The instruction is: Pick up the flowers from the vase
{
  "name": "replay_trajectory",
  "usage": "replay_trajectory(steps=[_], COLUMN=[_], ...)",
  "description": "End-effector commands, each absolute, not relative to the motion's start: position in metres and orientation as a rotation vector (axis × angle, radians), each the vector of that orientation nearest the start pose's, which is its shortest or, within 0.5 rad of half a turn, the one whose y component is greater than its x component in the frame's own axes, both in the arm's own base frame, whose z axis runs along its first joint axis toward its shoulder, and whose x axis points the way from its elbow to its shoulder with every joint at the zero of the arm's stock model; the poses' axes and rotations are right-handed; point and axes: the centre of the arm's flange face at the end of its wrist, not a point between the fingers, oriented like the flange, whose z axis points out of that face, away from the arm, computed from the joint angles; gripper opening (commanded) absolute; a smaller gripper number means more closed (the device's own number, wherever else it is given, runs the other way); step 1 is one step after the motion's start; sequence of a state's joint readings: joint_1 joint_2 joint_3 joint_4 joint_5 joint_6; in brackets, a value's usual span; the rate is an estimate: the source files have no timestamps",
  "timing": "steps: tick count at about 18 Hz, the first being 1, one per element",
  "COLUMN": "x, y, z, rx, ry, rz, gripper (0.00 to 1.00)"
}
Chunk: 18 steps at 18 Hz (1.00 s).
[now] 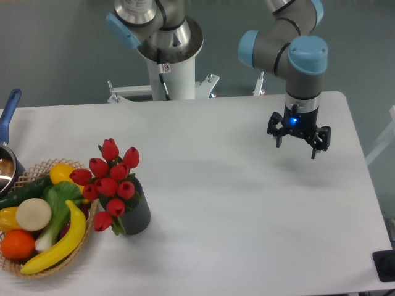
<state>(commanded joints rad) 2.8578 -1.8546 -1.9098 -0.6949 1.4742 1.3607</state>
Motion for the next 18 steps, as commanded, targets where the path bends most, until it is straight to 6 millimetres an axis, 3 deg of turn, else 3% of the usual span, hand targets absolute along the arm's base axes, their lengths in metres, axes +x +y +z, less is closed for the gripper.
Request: replay_trajectory(steps=[11, 15, 18], x=[-0.495, -0.482, -0.478], y=[0.296, 0.316, 0.321], z=[0.269, 0.267, 0.283], rx=[-2.95, -2.936, -2.876], ry=[0.03, 0.042, -0.048], rz=[0.315, 0.293, 0.293], gripper=[1.0, 1.0, 1.0])
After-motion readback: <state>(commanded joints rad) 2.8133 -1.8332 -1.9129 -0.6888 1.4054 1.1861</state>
